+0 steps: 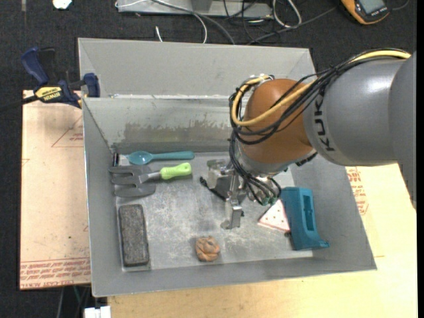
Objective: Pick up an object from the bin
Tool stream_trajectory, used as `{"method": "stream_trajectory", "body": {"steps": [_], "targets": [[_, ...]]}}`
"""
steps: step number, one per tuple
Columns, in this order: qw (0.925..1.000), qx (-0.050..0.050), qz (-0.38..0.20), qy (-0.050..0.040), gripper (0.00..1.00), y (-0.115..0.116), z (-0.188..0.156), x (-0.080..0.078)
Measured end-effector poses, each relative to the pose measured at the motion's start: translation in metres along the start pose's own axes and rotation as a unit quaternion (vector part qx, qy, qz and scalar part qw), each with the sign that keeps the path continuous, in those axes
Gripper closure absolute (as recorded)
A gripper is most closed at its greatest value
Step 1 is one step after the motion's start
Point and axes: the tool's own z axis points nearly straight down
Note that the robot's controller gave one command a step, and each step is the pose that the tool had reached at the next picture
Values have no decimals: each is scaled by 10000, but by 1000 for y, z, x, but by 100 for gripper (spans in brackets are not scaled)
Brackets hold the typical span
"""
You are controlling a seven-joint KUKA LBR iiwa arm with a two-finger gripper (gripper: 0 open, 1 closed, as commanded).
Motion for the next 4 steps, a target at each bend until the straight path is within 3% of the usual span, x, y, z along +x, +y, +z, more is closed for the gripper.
{"method": "stream_trajectory", "body": {"steps": [1,2,3,4], "targets": [[9902,0,1396,-1,0,2,-27,1],[9915,-1,1299,-24,0,-59,7,-22],[9867,0,1623,-32,0,-79,23,-30],[9953,-4,970,-24,0,-79,45,-29]]}}
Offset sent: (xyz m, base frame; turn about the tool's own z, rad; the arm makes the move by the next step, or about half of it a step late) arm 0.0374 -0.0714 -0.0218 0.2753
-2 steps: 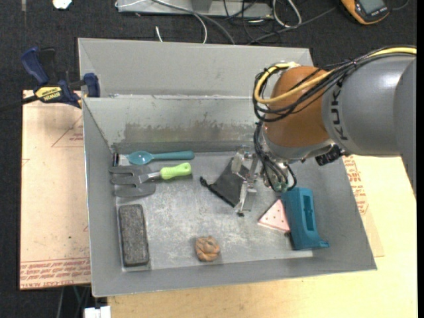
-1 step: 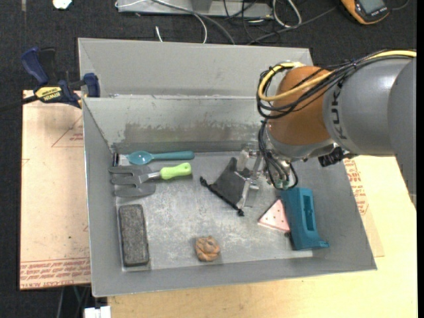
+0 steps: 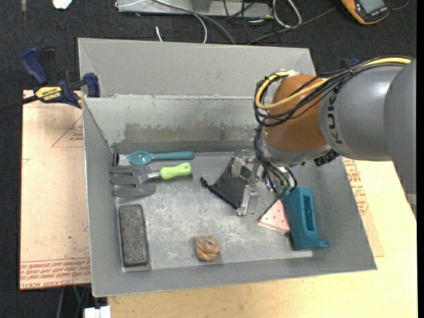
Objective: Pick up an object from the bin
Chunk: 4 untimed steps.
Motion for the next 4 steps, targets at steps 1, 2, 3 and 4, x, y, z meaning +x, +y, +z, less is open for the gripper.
{"method": "stream_trajectory", "body": {"steps": [1,2,3,4], "targets": [[9997,-10,-248,-18,0,27,0,2],[9970,-14,-773,-19,0,29,3,0],[9989,-22,-463,-46,100,-9,5,-38],[9989,-23,-461,-46,100,-9,5,-38]]}}
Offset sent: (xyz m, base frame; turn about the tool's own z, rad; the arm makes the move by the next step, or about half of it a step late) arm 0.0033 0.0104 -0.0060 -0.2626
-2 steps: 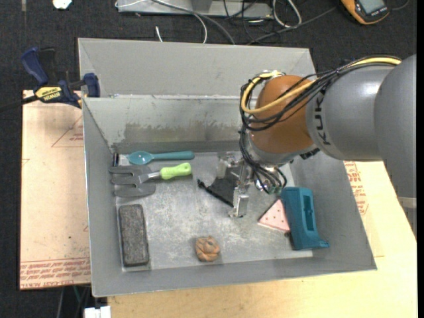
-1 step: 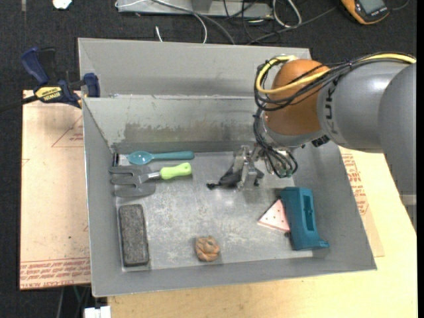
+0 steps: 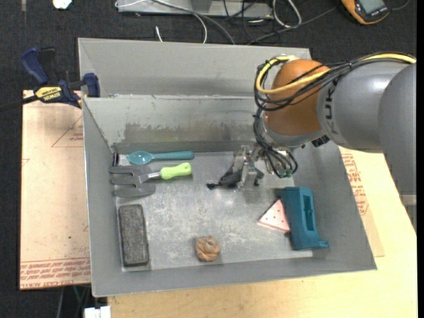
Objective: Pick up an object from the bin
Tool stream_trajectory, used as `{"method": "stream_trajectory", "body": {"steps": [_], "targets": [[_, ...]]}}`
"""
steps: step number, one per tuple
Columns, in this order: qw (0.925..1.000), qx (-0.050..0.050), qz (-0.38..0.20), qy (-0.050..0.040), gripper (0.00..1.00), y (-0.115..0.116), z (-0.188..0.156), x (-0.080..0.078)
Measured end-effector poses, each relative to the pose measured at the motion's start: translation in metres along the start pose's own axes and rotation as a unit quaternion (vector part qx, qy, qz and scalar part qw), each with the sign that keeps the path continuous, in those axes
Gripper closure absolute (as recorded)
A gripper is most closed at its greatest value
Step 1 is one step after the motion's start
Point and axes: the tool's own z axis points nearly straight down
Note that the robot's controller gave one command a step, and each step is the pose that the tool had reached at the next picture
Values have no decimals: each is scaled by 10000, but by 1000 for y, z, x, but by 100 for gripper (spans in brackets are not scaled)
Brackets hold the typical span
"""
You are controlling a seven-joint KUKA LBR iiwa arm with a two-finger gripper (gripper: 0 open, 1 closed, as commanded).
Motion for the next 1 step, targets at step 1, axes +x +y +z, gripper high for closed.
{"method": "stream_trajectory", "body": {"steps": [1], "targets": [[9999,-2,-148,20,100,-4,-67,5]]}}
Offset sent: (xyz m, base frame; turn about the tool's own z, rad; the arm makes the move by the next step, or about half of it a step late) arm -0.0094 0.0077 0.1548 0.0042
